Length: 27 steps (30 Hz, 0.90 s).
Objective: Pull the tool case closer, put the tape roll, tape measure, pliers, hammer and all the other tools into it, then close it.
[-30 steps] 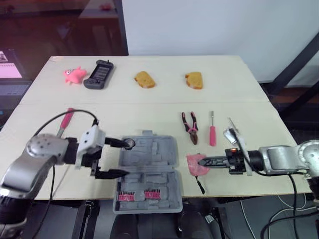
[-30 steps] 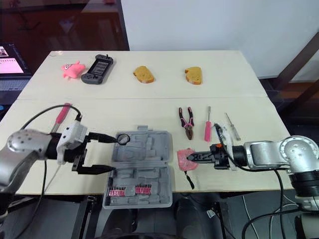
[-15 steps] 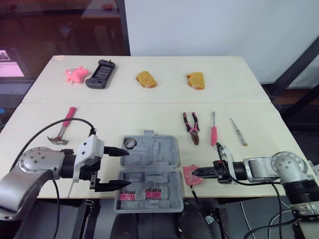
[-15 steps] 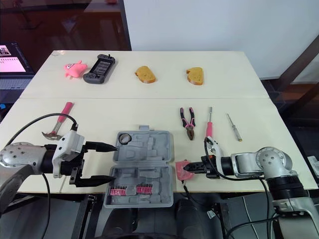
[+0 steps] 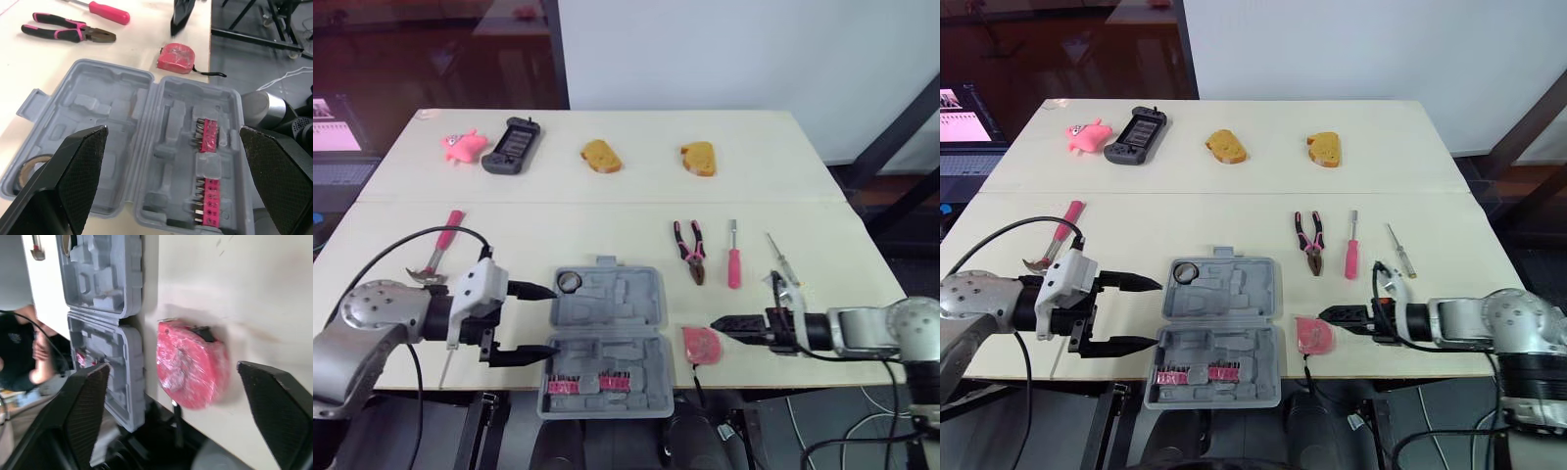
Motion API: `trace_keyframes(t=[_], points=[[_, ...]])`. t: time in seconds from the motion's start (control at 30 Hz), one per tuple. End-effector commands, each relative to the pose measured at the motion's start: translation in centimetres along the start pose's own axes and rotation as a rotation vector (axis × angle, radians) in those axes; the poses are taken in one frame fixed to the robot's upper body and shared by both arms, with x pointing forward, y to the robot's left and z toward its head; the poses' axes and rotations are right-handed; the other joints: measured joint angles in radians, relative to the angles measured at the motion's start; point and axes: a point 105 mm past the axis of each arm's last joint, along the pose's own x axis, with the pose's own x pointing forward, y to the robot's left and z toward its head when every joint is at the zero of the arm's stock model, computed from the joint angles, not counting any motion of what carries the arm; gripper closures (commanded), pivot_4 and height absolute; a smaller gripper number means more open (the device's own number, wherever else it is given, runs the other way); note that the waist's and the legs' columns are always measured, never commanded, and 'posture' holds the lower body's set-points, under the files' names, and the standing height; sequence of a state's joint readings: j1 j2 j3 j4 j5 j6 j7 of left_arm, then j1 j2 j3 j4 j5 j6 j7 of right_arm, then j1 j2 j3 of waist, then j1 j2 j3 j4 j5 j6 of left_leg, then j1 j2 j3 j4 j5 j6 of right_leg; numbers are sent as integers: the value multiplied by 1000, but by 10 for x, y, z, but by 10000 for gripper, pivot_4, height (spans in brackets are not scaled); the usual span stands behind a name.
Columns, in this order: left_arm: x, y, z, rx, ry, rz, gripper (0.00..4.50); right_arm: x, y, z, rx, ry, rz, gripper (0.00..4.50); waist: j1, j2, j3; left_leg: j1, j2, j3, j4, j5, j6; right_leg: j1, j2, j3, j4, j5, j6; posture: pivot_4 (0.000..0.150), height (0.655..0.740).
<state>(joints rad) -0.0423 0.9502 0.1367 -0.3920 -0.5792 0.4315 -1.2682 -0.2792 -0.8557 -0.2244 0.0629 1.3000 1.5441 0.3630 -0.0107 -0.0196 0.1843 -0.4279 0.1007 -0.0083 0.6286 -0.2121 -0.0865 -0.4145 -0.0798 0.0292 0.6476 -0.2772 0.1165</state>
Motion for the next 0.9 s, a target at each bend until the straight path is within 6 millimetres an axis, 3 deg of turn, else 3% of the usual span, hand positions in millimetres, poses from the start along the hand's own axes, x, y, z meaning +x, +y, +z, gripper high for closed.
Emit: trace_keyframes(t=[0.03, 0.13, 0.23, 0.3, 0.4, 0.53, 0.9], points=[[-5, 3, 4, 22, -13, -11, 0, -27, 21, 31, -237, -143, -73, 726, 0, 1, 0, 0, 0, 0, 0, 0, 0, 0, 0, 0, 0, 0, 0, 1500, 7207], [-7, 7, 2, 34, -14, -7, 0, -39, 36, 45, -604, -237, -190, 726, -1, 3, 1, 0, 0, 0, -1, 0, 0, -1, 0, 0, 0, 0, 0, 1500, 7207], [-8, 10, 3, 37, -42, -2, 0, -39, 47, 33, -1062, -187, -244, 726, 7, 2, 1, 0, 0, 0, -2, 0, 0, -1, 0, 0, 0, -1, 2, 1500, 7207], [-7, 11, 3, 37, -47, -10, 0, -32, 47, 23, -1234, -113, -238, 726, 3, 2, 1, 0, 0, 1, -2, 0, 0, -1, 0, 0, 0, -1, 2, 1500, 7207], [-4, 11, 3, 44, -49, -24, 0, -19, 45, 2, -1257, 46, -111, 726, -5, 2, 2, 0, 0, 1, 1, 0, 0, 0, -1, 0, 0, -1, 1, 1500, 7207], [-3, 12, 5, 88, -58, -18, 0, -1, 35, -15, -1439, 154, -65, 726, -2, 2, 2, 1, 0, 1, 1, 0, 0, 1, -1, 0, 0, -1, 1, 1500, 7207], [-7, -1, 5, 124, -49, 2, 0, 38, 14, -23, -1477, 162, -61, 726, -1, 2, 2, 1, 0, 1, 1, 0, -1, 1, -1, 0, 0, -1, 1, 1500, 7207]])
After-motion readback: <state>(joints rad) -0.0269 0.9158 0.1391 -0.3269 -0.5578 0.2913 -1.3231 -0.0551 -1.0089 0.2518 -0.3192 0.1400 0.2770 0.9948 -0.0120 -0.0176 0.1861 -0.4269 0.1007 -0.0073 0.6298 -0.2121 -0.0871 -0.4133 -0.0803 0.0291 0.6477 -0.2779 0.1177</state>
